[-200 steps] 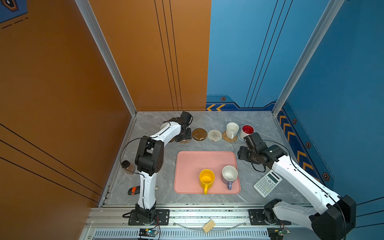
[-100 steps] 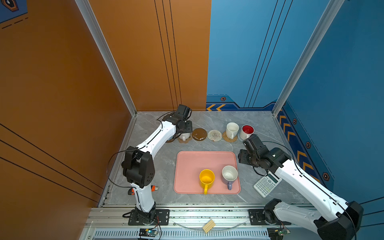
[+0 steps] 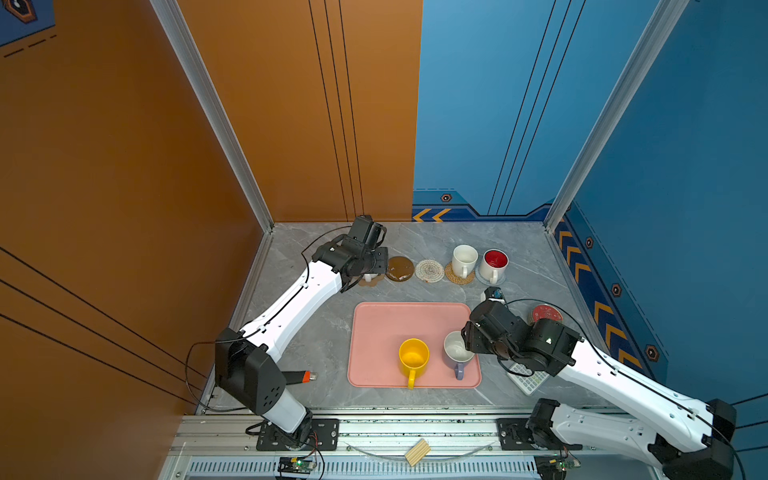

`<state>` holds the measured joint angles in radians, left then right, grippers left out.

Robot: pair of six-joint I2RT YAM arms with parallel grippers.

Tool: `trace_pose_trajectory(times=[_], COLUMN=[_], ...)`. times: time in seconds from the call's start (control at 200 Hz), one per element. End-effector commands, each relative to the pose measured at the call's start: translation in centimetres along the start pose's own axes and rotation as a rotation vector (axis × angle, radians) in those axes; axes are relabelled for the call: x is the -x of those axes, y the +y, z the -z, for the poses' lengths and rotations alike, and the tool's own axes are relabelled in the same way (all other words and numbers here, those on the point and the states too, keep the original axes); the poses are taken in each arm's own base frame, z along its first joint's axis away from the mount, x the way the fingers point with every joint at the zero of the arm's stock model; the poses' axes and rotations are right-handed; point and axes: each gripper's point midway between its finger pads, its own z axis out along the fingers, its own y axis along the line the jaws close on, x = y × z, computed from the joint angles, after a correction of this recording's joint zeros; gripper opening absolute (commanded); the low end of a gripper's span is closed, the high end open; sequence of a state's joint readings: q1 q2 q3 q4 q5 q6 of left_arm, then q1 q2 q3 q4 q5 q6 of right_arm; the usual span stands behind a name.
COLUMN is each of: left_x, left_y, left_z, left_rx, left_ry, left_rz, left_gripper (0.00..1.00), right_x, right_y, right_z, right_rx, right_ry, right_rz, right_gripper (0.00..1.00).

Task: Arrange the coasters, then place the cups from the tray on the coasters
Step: 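Set the speckled mug on the cork coaster while the right moves to the lilac mug, then lower the right gripper and grasp the lilac mug on the tray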

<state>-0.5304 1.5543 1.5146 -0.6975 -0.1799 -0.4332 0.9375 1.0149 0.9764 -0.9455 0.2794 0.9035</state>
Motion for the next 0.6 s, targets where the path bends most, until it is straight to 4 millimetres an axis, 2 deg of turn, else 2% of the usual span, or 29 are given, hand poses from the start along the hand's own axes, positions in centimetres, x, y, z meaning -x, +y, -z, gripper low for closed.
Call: trace_pose_trajectory(times=[0.0,0.305,0.591], left_x=[0.0,-2.0,-3.8], left_y=[-0.3,-1.6,-1.2], left_z=[1.5,3.3,3.4], left_rx=[0.006,-0.051,-0.058], left_ry=[-0.045,-0.08,-0.066], left_rz=[-0.033,-0.06,-0.051], left_gripper=[0.65,0.65,0.65], right_x=[-2.0,-7.1,-8.6], right_y=[-1.1,-0.4,-0.1], right_z=[-0.3,-1.6,-3.6], right_rx=[-0.075,-0.107,-0.104], right_ry=[0.022,0.078,0.106], right_rz=[-0.032,-0.028,-0.034], right_gripper=[0.63,0.63,0.63])
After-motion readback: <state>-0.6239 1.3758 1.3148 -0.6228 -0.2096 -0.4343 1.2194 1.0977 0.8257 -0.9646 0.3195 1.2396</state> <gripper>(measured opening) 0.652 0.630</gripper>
